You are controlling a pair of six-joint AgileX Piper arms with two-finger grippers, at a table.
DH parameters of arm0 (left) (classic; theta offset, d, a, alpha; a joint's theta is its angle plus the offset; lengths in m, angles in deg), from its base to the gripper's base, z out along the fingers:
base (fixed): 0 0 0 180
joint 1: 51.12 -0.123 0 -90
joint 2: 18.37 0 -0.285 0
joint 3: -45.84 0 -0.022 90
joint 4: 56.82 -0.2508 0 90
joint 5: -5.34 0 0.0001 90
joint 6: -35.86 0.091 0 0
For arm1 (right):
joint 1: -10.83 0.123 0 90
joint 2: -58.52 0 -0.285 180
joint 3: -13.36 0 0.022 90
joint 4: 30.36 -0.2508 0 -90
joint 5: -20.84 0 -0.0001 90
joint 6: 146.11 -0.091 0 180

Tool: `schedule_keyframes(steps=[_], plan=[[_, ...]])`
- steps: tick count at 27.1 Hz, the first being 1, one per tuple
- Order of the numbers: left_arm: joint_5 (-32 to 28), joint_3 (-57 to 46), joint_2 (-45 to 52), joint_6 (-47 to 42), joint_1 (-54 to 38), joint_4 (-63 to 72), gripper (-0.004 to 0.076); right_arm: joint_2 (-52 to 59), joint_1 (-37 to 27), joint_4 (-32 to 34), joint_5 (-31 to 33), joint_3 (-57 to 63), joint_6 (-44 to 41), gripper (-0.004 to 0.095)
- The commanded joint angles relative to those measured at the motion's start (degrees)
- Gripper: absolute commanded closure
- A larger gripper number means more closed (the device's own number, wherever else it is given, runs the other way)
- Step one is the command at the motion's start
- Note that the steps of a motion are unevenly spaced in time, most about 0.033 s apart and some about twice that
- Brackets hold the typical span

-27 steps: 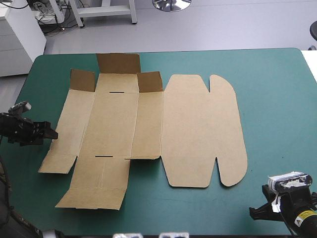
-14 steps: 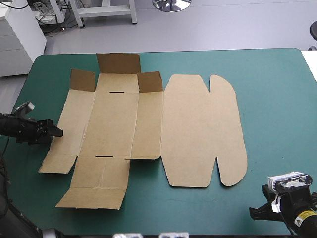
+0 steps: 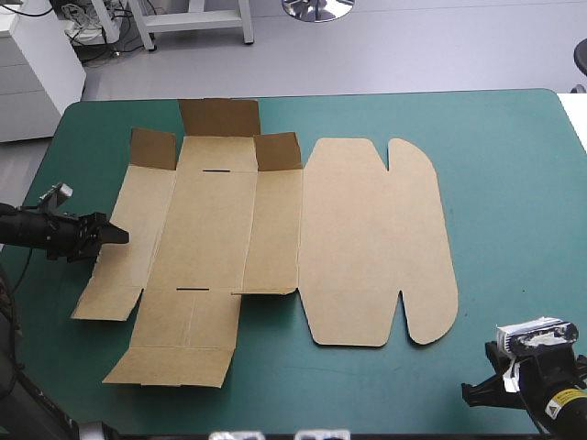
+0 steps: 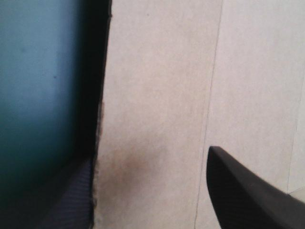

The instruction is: Fold the box

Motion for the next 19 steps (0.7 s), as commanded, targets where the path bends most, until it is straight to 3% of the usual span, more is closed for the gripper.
schedule_keyframes(steps=[1,12,14,16,17,18,19], plan=[[4.26,0.21,0.52,-0.63,2.34,-0.33,0.0252,-0.58,-0.37,0.21,-3.26,-1.28,0.30,0.0908],[4.26,0.21,0.52,-0.63,6.50,-0.78,0.0253,-0.58,-0.37,0.21,-3.26,-1.28,0.30,0.0908],[4.26,0.21,0.52,-0.63,6.50,-1.65,0.0319,-0.58,-0.37,0.21,-3.26,-1.28,0.30,0.0908],[4.26,0.21,0.52,-0.63,6.50,-2.99,0.0440,-0.58,-0.37,0.21,-3.26,-1.28,0.30,0.0908],[4.26,0.21,0.52,-0.90,6.50,-3.81,0.0519,-0.58,-0.37,0.21,-3.26,-1.28,0.30,0.0908],[4.26,0.21,0.52,-1.42,6.50,-5.83,0.0685,-0.58,-0.37,0.21,-3.26,-1.28,0.30,0.0908],[4.26,0.21,0.52,-1.42,6.50,-6.38,0.0732,-0.58,-0.37,0.21,-3.26,-1.28,0.30,0.0908]])
